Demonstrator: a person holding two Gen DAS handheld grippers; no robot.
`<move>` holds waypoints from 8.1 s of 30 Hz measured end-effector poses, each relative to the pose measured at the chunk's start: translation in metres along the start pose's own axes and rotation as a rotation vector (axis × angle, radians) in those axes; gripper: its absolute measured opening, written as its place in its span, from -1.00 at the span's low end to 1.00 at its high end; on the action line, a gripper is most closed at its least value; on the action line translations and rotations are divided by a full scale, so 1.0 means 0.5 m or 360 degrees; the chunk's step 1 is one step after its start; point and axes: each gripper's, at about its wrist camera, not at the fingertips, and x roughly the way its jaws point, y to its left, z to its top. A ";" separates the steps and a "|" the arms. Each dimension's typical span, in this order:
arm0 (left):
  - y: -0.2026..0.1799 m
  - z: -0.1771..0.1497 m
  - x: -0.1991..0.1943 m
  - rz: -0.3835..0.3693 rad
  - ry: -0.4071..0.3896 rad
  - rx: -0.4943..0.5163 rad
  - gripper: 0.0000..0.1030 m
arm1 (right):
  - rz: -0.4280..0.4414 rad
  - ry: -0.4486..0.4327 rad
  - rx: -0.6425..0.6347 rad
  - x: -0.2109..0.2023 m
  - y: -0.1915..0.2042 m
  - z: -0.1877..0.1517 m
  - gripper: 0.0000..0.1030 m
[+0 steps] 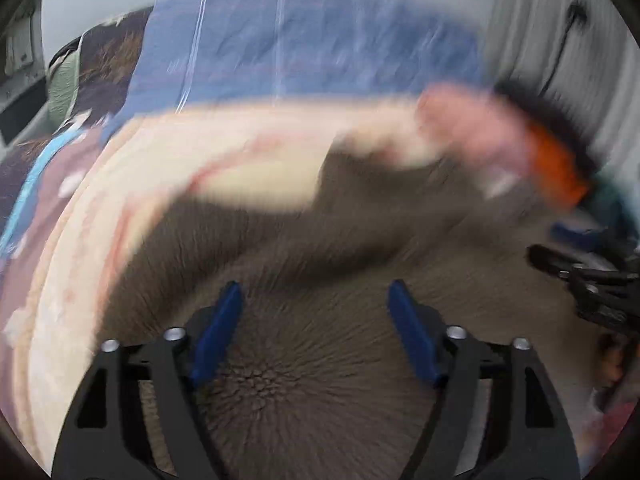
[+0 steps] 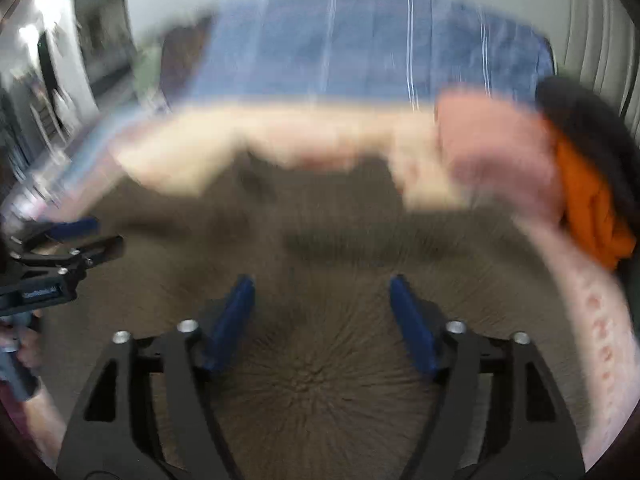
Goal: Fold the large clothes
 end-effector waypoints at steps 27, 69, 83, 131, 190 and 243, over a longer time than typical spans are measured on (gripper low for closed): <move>0.008 -0.036 -0.025 -0.0024 -0.0159 -0.0028 0.60 | 0.0055 -0.0180 0.0169 -0.149 0.006 -0.089 0.47; 0.013 -0.046 -0.030 -0.0087 -0.0228 -0.0062 0.63 | 0.0101 0.0215 0.0337 0.153 0.024 0.072 -0.07; 0.019 -0.043 -0.023 -0.0151 -0.0222 -0.0076 0.71 | 0.0052 0.0169 0.0281 0.148 0.033 0.073 -0.02; 0.375 -0.100 0.043 -0.0916 0.0124 -0.0630 0.83 | -0.0108 -0.0558 -0.1603 -0.099 0.700 -0.284 0.52; -0.706 0.123 0.053 -0.0928 0.0289 0.0720 -0.38 | 0.0819 -0.0509 0.1208 -0.252 -0.451 -0.409 0.05; -0.397 0.214 0.018 -0.0101 -0.0330 0.0676 0.21 | 0.0181 -0.0337 0.0842 -0.248 -0.360 -0.311 0.27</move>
